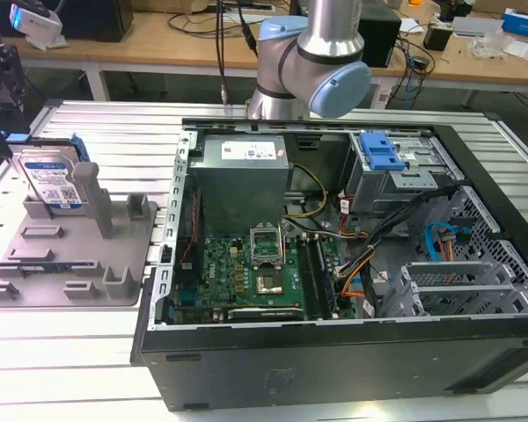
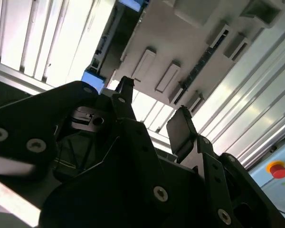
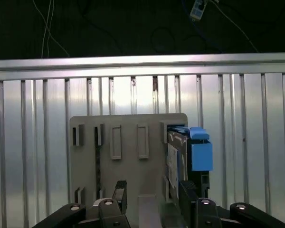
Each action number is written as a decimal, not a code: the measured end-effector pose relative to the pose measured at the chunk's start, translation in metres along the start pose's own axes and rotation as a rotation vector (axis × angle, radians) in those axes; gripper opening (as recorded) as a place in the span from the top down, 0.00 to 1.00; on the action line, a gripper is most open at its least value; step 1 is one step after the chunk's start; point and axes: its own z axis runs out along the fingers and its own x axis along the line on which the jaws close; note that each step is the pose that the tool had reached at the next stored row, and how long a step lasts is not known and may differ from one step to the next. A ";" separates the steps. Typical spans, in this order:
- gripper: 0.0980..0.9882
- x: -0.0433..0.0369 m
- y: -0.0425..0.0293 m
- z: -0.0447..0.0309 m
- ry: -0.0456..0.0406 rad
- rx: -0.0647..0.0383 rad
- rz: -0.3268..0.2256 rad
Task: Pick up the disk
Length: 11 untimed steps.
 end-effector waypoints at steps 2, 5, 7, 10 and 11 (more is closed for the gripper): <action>0.48 -0.0150 0.0061 0.0009 0.0026 0.000 0.000; 0.48 -0.0264 0.0123 0.0023 0.0046 0.001 -0.001; 0.48 -0.0297 0.0168 0.0057 0.0051 0.001 -0.006; 0.48 -0.0324 0.0205 0.0103 0.0055 0.001 -0.017; 0.48 -0.0363 0.0220 0.0114 0.0056 0.001 -0.022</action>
